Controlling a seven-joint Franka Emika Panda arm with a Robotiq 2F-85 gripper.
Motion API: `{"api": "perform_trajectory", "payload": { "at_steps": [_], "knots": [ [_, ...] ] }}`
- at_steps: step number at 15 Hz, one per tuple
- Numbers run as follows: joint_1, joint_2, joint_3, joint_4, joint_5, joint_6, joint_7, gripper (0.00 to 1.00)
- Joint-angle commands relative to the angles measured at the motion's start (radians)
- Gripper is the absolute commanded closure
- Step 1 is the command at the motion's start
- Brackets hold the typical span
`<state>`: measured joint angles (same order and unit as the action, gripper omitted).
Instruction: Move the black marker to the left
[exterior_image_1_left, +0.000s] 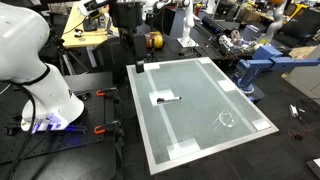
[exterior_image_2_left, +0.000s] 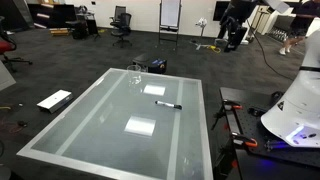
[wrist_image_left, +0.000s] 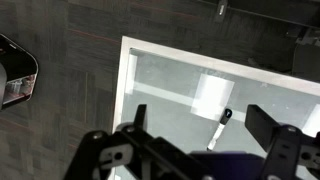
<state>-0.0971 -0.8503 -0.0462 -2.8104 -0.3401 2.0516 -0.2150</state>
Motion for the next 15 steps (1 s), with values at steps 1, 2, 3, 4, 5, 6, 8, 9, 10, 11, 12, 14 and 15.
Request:
{"api": "perform_trajectory", "payload": {
  "at_steps": [1,2,3,4,5,6,8,9,10,11,12,14,15],
  "knots": [
    [0.011,0.003,-0.009,-0.005,-0.007,-0.006,0.007,0.00],
    [0.011,0.006,-0.009,-0.010,-0.007,-0.006,0.006,0.00],
    [0.011,0.010,-0.009,-0.011,-0.007,-0.006,0.006,0.00],
    [0.011,0.012,-0.009,-0.011,-0.007,-0.006,0.006,0.00],
    [0.011,0.013,-0.009,-0.011,-0.007,-0.006,0.006,0.00],
    [0.011,0.014,-0.009,-0.011,-0.007,-0.006,0.006,0.00],
    [0.011,0.014,-0.009,-0.011,-0.007,-0.006,0.006,0.00],
    [0.011,0.014,-0.009,-0.011,-0.007,-0.006,0.006,0.00],
    [0.012,0.015,-0.014,-0.010,-0.007,-0.002,0.000,0.00],
    [0.016,0.020,-0.019,-0.007,-0.001,0.010,-0.001,0.00],
    [0.021,0.024,-0.023,-0.004,0.003,0.022,-0.002,0.00],
    [0.034,0.045,-0.028,0.004,0.019,0.055,0.002,0.00],
    [0.043,0.058,-0.029,0.004,0.028,0.077,0.004,0.00]
  ]
}}
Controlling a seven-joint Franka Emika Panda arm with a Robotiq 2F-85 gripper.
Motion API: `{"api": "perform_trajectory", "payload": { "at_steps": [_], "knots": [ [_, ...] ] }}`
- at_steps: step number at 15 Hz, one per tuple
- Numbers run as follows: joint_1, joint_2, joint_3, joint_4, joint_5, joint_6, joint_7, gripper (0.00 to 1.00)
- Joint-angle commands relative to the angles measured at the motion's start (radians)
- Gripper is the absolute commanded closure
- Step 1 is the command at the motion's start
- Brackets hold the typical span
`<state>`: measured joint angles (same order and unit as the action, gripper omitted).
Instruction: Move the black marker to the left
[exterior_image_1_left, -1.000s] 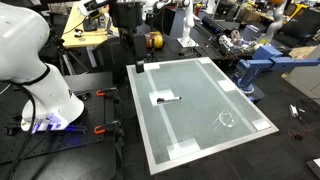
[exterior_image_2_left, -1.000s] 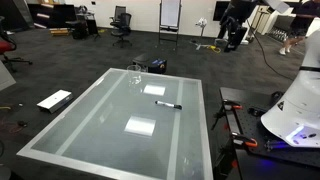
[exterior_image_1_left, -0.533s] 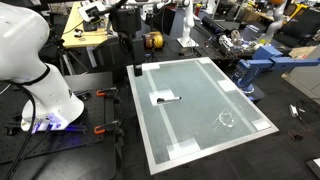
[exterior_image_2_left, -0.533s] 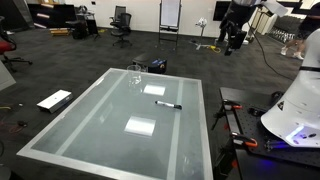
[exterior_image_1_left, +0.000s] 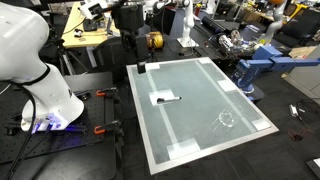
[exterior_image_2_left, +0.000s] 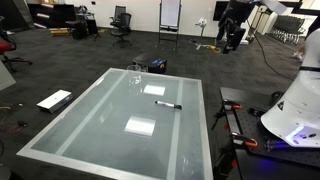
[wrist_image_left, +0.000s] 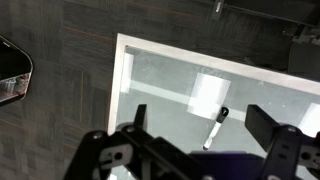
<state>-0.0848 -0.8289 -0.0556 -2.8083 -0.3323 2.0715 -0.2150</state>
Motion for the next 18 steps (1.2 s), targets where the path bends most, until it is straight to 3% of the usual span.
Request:
{"api": "perform_trajectory", "payload": {
  "at_steps": [1,9,18],
  "knots": [
    [0.040,0.051,-0.020,0.002,0.031,0.078,0.006,0.00],
    [0.104,0.209,-0.036,0.002,0.185,0.271,-0.001,0.00],
    [0.144,0.538,-0.017,0.054,0.317,0.508,0.008,0.00]
  ]
}}
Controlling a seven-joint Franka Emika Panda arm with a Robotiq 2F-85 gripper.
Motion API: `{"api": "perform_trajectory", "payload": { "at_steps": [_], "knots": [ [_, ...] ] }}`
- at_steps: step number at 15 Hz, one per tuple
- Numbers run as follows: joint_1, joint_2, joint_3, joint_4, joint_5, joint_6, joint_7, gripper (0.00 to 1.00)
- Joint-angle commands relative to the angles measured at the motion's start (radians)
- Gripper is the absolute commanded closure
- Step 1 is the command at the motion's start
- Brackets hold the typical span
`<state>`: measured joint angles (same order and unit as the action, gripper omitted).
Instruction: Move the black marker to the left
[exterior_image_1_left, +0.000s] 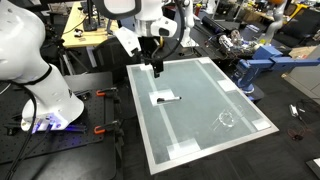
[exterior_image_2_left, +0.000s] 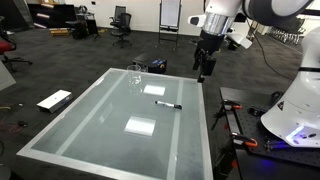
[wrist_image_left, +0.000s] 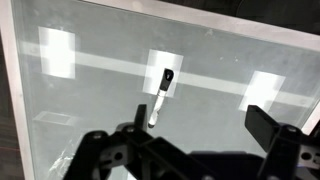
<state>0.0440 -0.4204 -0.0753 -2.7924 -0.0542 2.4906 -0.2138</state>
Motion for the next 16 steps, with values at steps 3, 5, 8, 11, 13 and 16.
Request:
{"api": "perform_trajectory", "payload": {
  "at_steps": [3,5,8,11,13,16],
  "knots": [
    [0.008,0.261,0.014,0.078,0.059,0.183,0.031,0.00],
    [-0.007,0.340,0.028,0.110,0.048,0.225,0.069,0.00],
    [-0.018,0.461,0.033,0.175,0.048,0.250,0.125,0.00],
    [-0.028,0.563,0.026,0.240,0.029,0.279,0.175,0.00],
    [-0.033,0.629,0.020,0.283,0.029,0.297,0.197,0.00],
    [-0.040,0.718,0.009,0.343,0.026,0.320,0.223,0.00]
  ]
}}
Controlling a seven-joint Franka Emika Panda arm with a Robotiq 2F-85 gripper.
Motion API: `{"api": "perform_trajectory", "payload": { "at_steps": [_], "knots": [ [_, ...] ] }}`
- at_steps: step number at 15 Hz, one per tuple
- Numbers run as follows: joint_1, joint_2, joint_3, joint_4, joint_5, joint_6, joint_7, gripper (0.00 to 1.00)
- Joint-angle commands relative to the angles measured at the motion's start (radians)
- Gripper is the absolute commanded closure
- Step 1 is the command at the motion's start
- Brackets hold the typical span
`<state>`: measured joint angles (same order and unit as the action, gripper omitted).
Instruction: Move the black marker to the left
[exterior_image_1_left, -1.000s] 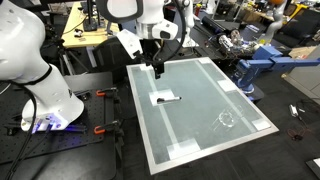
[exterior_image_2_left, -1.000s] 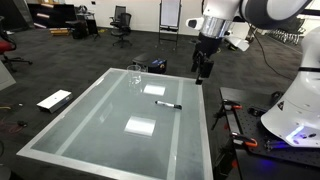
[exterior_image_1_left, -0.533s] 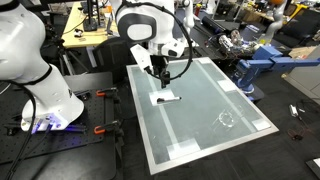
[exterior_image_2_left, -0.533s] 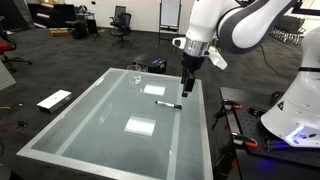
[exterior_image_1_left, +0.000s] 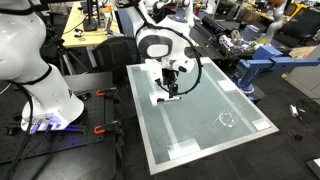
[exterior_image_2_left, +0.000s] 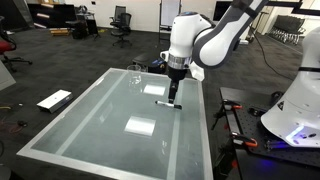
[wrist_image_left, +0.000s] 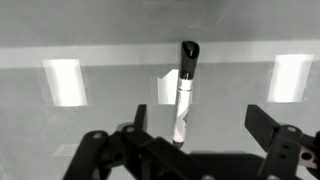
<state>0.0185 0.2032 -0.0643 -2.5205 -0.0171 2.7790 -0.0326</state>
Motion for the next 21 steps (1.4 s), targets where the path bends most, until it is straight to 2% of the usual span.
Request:
{"api": "perform_trajectory", "payload": {
  "at_steps": [1,9,11,16,21],
  "knots": [
    [-0.017,0.118,-0.002,0.088,-0.008,0.037,0.037,0.00],
    [-0.026,0.236,-0.003,0.195,-0.004,0.026,0.031,0.00],
    [-0.027,0.252,0.002,0.206,-0.001,0.029,0.030,0.26],
    [-0.023,0.272,0.003,0.218,0.000,0.037,0.034,0.66],
    [-0.011,0.256,0.008,0.211,-0.005,0.030,0.040,0.99]
  ]
}}
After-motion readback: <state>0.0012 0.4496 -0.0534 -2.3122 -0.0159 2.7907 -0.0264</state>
